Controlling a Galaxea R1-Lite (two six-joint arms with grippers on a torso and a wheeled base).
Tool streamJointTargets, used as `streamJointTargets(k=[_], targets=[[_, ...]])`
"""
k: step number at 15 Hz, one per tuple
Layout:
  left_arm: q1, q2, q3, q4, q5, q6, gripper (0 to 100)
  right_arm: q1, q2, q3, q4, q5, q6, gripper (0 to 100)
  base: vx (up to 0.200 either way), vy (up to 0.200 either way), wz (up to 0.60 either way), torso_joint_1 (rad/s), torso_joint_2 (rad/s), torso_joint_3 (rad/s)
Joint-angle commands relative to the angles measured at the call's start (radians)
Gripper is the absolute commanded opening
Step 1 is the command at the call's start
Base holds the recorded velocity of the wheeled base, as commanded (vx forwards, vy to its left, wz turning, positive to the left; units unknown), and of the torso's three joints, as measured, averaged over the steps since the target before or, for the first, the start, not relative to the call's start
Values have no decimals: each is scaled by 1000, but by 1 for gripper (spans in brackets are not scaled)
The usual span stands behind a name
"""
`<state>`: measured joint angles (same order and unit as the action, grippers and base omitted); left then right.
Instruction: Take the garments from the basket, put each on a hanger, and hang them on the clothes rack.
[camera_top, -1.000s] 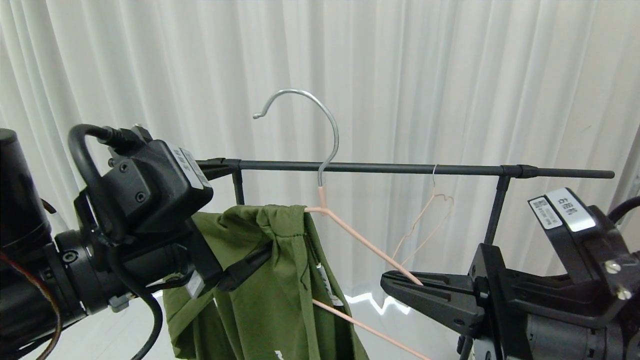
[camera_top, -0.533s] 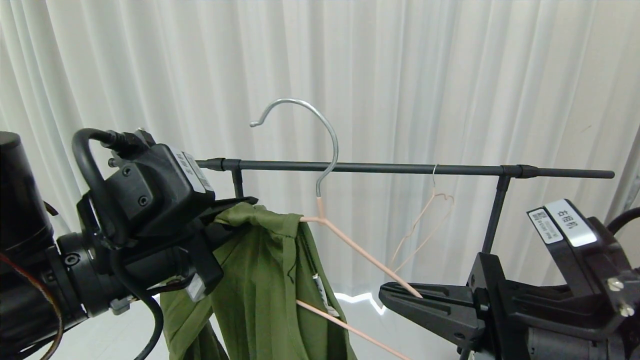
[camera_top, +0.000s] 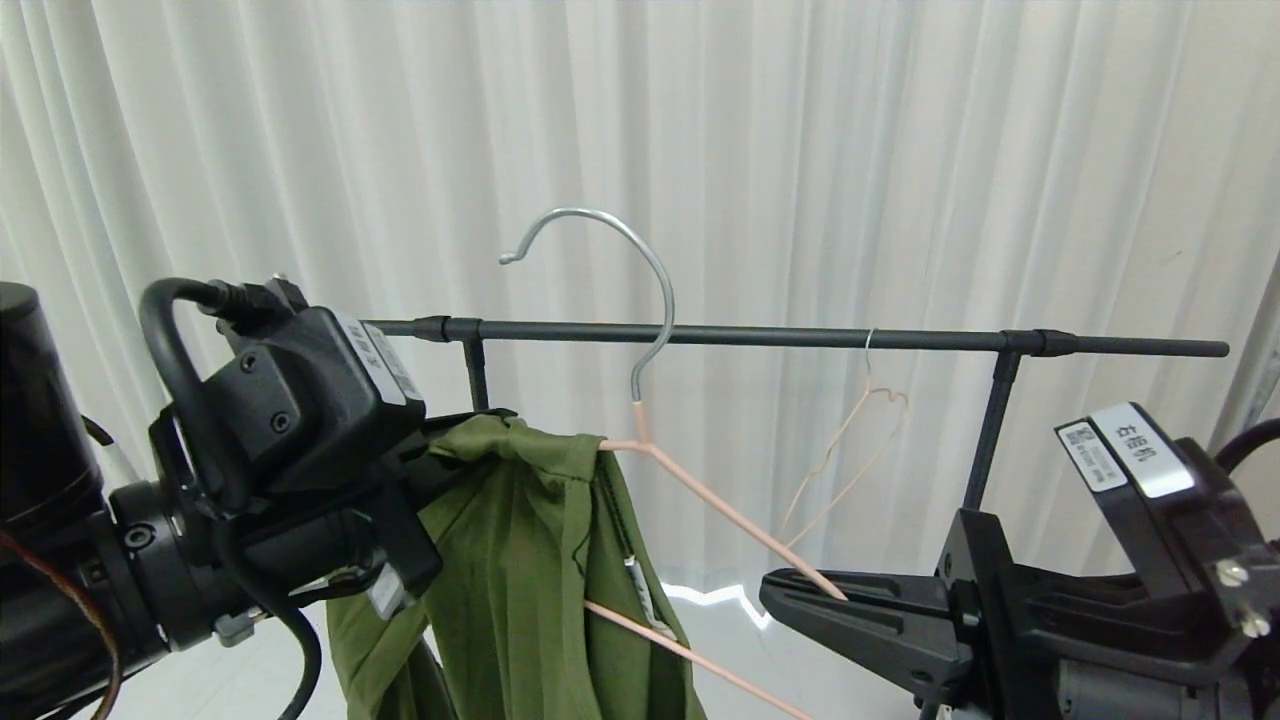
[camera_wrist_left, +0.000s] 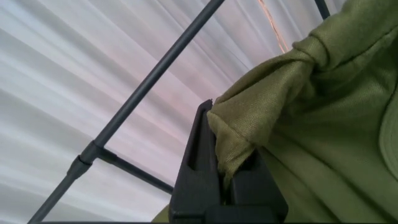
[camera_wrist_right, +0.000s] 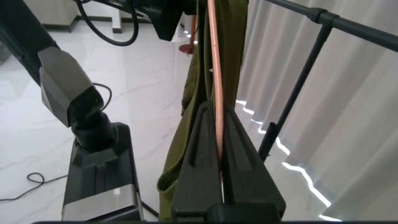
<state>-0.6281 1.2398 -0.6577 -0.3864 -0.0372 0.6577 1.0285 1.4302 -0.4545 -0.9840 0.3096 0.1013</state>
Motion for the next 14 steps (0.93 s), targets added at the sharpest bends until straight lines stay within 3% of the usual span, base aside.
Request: streamJointTargets(k=[1,2,6,8,14], targets=[[2,-23,13,0,5,0,0,-1,-4,8,-1,0,0,0,0,0,0,0,0,0],[4,-26,13,0,7,0,0,-1,1,11,-1,0,-2,100,0,0,0,0,0,0],[21,-25,12,0,62,0,0,-30,7,8,-1,-7,-3,100,0,0,0,0,0,0],[28,-17,9,0,203,-58,0,-90,18,14,-1,-7,-5,100,0,0,0,0,0,0],[27,-13,4,0,499,-158,0,-199,72,5,-1,-37,-40,100,0,0,0,0,0,0]])
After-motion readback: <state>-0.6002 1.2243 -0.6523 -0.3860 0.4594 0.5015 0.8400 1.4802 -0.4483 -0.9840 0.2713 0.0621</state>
